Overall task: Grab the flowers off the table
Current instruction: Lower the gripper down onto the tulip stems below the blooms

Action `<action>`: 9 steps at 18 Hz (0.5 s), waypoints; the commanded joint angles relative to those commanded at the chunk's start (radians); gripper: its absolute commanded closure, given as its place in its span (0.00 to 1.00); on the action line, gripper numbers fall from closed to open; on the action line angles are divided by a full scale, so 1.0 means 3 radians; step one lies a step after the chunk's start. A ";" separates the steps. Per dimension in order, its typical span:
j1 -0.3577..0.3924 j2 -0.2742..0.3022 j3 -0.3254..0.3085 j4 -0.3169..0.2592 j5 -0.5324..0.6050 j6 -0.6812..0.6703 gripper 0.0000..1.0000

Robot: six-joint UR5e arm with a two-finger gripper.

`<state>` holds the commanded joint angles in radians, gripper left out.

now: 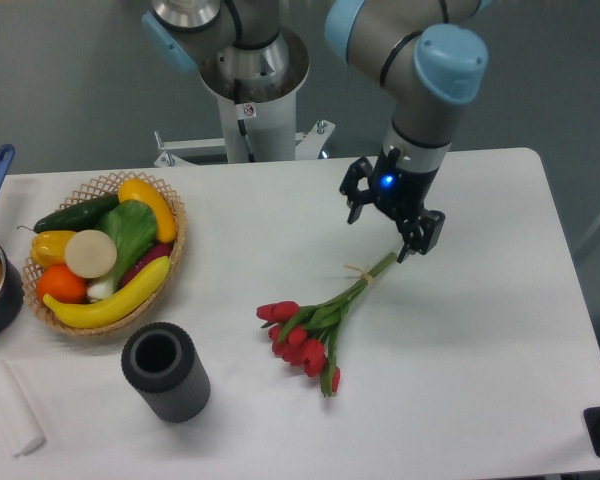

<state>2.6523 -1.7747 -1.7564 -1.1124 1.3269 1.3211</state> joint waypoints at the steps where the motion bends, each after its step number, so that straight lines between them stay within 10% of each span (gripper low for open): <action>1: -0.0051 -0.0056 0.0000 0.0112 0.0005 -0.0092 0.00; 9: -0.0215 -0.0358 -0.0005 0.0410 0.0000 -0.0349 0.00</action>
<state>2.5878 -1.8821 -1.7579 -0.9894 1.3269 1.2164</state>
